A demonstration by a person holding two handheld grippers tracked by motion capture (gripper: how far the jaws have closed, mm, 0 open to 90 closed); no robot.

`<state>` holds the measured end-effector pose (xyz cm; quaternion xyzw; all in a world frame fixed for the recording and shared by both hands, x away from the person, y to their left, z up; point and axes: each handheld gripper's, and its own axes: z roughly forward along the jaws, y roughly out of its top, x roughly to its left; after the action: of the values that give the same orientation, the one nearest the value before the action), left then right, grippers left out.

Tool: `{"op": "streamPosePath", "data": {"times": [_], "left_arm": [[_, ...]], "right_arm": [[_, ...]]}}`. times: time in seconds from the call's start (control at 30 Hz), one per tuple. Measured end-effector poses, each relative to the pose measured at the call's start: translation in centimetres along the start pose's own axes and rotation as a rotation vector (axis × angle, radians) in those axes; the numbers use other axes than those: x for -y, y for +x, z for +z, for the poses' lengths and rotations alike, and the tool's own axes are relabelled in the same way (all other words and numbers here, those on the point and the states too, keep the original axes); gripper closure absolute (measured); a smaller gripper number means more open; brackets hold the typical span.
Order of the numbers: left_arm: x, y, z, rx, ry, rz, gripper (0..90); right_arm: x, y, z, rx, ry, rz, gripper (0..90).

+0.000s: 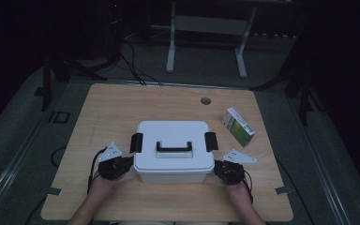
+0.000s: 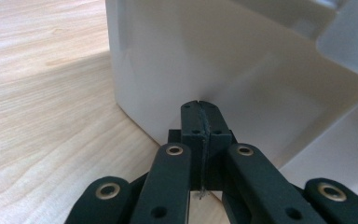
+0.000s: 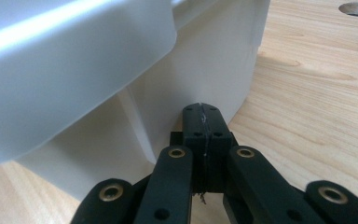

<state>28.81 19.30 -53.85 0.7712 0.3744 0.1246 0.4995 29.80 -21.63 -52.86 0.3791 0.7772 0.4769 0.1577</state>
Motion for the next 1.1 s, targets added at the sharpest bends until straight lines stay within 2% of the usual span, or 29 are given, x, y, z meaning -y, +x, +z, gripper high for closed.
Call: {"op": "streamPosePath", "data": {"times": [0.47,0.73,0.8,0.83,0.87,0.93,1.03,1.07,1.1], "left_arm": [[0.8,-1.3,-0.9,0.022,0.0,0.012,89.8],[1.1,-1.3,-1.0,0.011,-0.017,0.023,89.2],[1.2,-1.2,-1.0,0.011,-0.021,0.02,85.6],[1.2,-1.1,-1.0,0.012,-0.02,0.013,85.6],[1.2,-0.8,-1.0,0.024,-0.014,0.006,81.1],[1.2,-0.5,-1.2,0.012,-0.008,0.009,78.1],[1.4,-0.1,-1.3,0.008,0.01,0.008,77.7],[1.4,0.2,-1.4,0.018,0.015,-0.007,71.2],[1.5,0.4,-1.4,0.019,0.023,-0.013,71.2]], "right_arm": [[1.1,1.1,-1.7,-0.012,0.004,-0.003,90.0],[1.2,0.9,-1.7,-0.017,-0.006,0.002,90.0],[1.1,0.9,-1.7,-0.016,-0.009,0.0,90.0],[1.1,0.7,-1.7,-0.018,-0.012,0.002,89.0],[1.0,0.4,-1.6,-0.009,-0.014,-0.012,85.2],[0.9,0.0,-1.8,0.006,-0.02,-0.021,83.8],[0.9,-0.5,-2.0,0.025,-0.021,-0.042,81.5],[1.0,-1.1,-2.1,0.029,-0.027,-0.032,71.5],[1.0,-1.1,-2.1,0.029,-0.027,-0.032,71.5]]}}
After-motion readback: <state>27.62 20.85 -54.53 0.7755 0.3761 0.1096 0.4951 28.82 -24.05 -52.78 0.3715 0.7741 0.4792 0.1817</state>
